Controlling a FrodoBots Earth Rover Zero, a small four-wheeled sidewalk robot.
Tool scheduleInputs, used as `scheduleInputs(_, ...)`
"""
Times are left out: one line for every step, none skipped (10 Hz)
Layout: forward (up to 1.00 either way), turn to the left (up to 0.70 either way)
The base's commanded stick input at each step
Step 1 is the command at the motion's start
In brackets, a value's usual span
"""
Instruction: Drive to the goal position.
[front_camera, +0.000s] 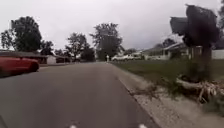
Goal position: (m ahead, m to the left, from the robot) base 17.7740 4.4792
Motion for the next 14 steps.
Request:
scheduleInputs(1.0, 0.07)
scheduleInputs(1.0, 0.19)
scheduleInputs(1.0, 0.16)
scheduleInputs(1.0, 0.05)
scheduleInputs(1.0, 0.0)
scheduleInputs(1.0, 0.0)
scheduleInputs(1.0, 0.0)
scheduleInputs(1.0, 0.0)
scheduleInputs(1.0, 0.0)
scheduleInputs(1.0, 0.0)
scheduleInputs(1.0, 0.0)
scheduleInputs(1.0, 0.0)
scheduleInputs(1.0, 0.0)
scheduleInputs(1.0, 0.0)
